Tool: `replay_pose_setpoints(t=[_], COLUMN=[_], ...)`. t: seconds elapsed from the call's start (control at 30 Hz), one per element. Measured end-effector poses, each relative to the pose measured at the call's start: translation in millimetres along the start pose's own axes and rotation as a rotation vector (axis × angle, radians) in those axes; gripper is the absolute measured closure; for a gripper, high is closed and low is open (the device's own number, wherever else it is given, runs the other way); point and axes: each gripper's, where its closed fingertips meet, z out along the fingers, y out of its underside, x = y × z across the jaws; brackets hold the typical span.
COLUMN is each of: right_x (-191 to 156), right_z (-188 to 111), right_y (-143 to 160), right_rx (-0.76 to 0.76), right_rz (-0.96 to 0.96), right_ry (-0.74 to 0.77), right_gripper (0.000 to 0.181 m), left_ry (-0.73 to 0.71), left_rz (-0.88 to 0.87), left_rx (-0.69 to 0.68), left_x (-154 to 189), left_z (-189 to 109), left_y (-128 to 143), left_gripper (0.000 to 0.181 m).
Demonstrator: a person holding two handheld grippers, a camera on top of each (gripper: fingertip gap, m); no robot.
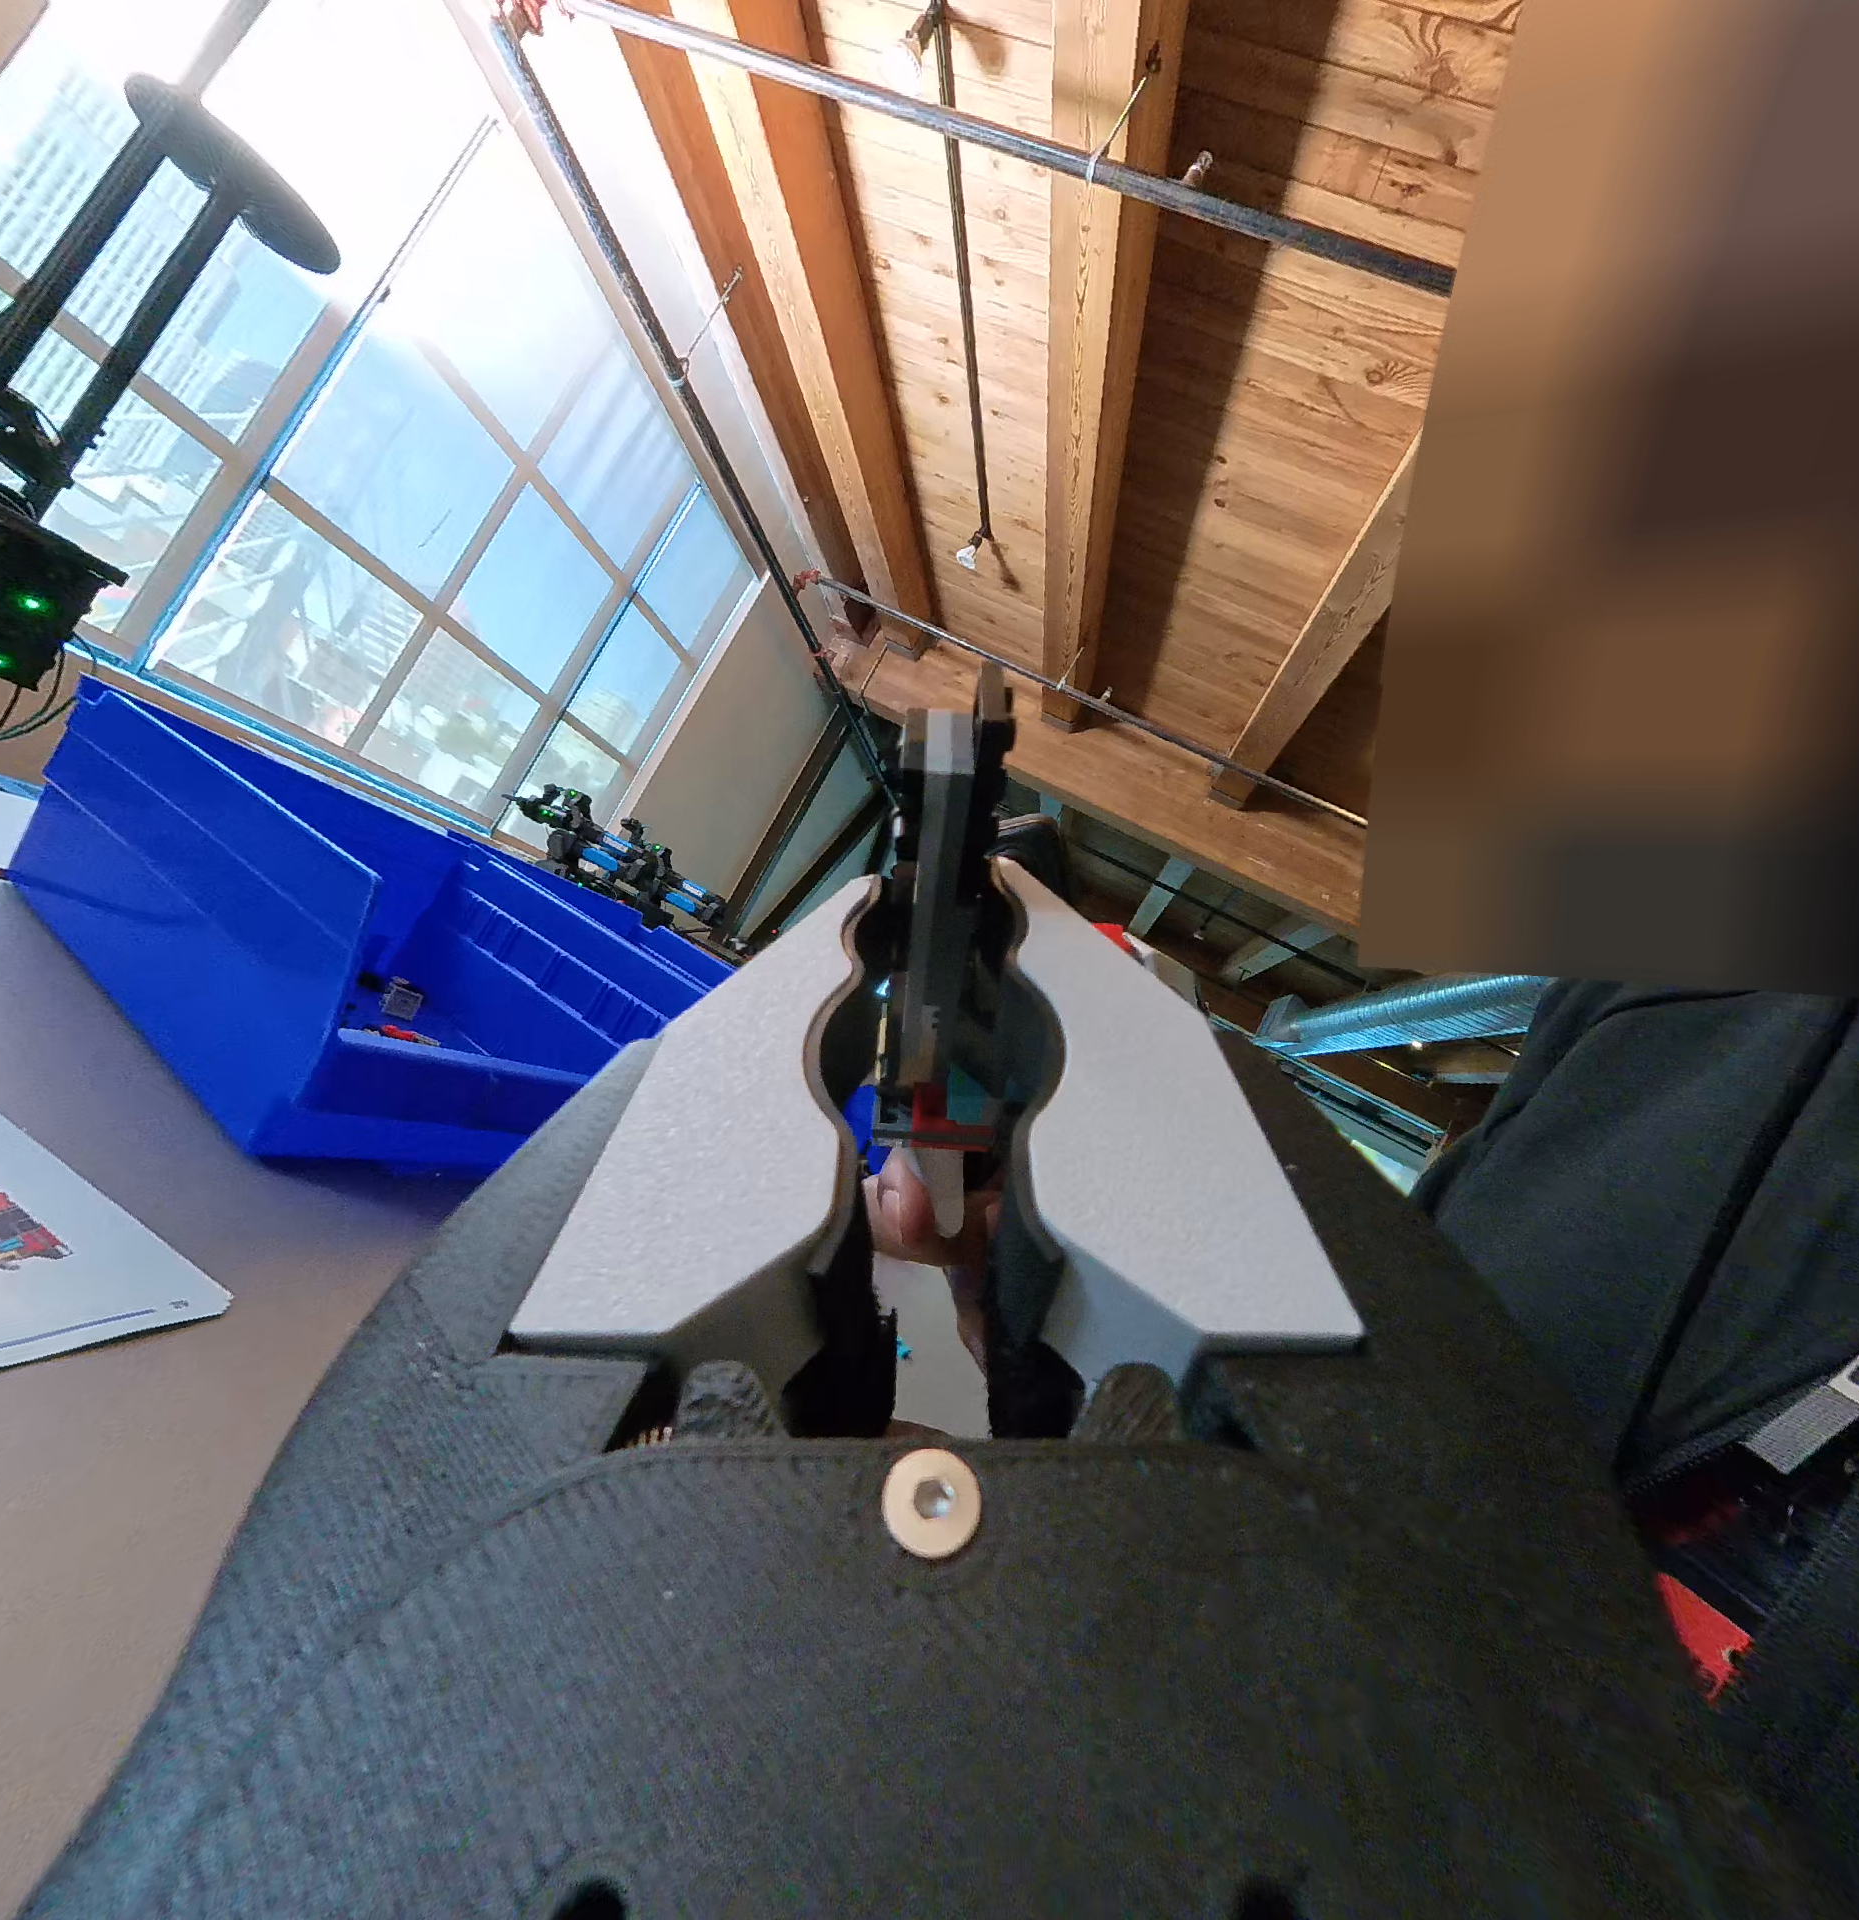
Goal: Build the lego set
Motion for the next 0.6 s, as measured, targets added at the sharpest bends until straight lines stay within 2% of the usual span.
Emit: replay_pose_setpoints(t=[0.13, 0.23, 0.43, 0.6], right_x=[0.3, 0.0, -0.1, -0.2], right_z=[2.2, 2.4, 1.3, -1.1], right_y=[0.0, 2.7, 2.3, -3.4], right_rx=[0.008, 0.008, 0.053, 0.087], right_rz=[0.017, 0.026, 0.055, 0.058], right_ry=[0.001, -0.010, -0.015, -0.013], right_gripper=[0.119, 0.110, 0.115, 0.128], left_ry=[-0.015, -0.017, -0.014, -0.009], left_rz=[0.024, -0.010, -0.028, -0.023], left_rx=[0.007, 0.053, 0.068, 0.060], left_x=[-1.0, -3.6, -5.0, -3.7], left_z=[0.5, -2.0, -3.9, -2.9], left_y=[-1.2, -8.2, -10.7, -9.0], left_gripper=[0.165, 0.165, 0.165, 0.165])
